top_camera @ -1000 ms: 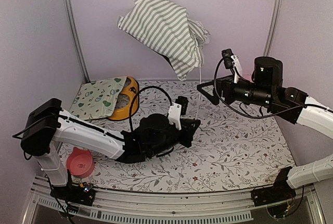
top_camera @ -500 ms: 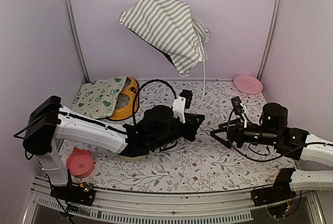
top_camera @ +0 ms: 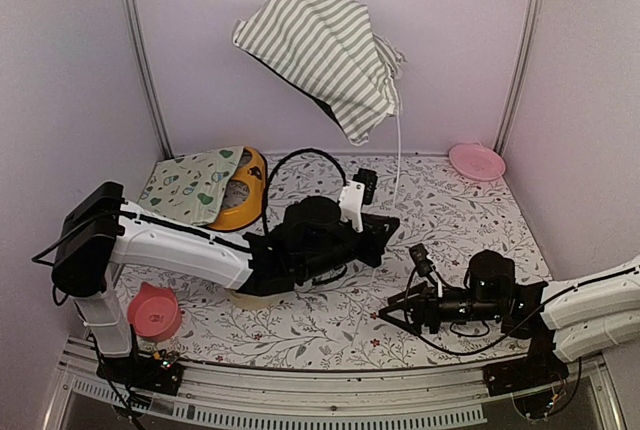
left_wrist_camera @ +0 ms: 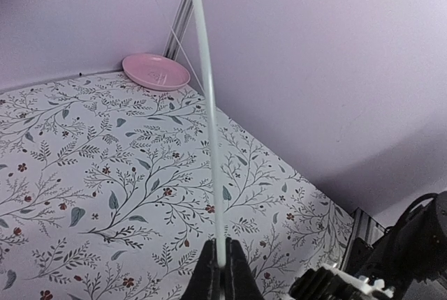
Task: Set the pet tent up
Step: Pass from the left arm to the right
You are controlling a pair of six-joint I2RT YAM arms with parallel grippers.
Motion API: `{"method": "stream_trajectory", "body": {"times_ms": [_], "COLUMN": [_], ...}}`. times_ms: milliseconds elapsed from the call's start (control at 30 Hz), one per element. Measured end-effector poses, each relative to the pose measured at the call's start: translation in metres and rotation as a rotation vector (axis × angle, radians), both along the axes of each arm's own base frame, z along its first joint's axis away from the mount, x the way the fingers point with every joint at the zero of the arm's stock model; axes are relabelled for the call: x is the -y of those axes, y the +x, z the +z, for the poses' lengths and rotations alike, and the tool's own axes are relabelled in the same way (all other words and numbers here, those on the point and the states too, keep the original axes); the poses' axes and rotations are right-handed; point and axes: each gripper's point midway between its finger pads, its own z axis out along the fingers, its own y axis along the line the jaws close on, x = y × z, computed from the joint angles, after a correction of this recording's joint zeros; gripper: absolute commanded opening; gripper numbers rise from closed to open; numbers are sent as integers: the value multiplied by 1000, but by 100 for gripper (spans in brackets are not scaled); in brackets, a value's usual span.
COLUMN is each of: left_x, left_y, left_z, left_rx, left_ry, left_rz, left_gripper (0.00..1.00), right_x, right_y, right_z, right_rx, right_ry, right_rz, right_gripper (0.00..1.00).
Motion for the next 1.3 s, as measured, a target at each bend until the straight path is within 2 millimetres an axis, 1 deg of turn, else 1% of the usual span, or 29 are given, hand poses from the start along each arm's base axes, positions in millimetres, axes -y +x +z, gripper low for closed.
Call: {"method": "stream_trajectory", "body": {"times_ms": [267,333,400,667,833,1067,1133,1233,1300], "left_x": [2,2,2,3,3,4,4,3,3], "left_y": [0,0,0,-1,-1,-1,-1,0,0], "left_z": [3,4,4,6,8,12,13,13,14], "left_rx": [2,2,3,7,13,21,24,28,31], "left_ry": [-8,-10,-11,-17,-22,-38,-39,-38,-39], "left_rz": [-8,-9,-10,-16,-20,-26,-26,-25,-26], "left_gripper": [0,0,0,0,0,0,0,0,0], "right_x": [-22,-25,-28,-46,-49,-54,-56,-56,-55], "right_y": [-1,-1,0,1,3,4,2,1,1], "right_z": [-14,-14,-13,-5,-7,-8,-10,-14,-15], "right_rx": [-37,-39,-41,-34,-32,-26,-30,-34,-33], "right_ry": [30,41,51,84,76,66,59,44,37], "right_rz": [-2,-4,-3,12,10,12,16,18,14], "right_gripper": [55,51,49,35,26,24,20,11,8]}}
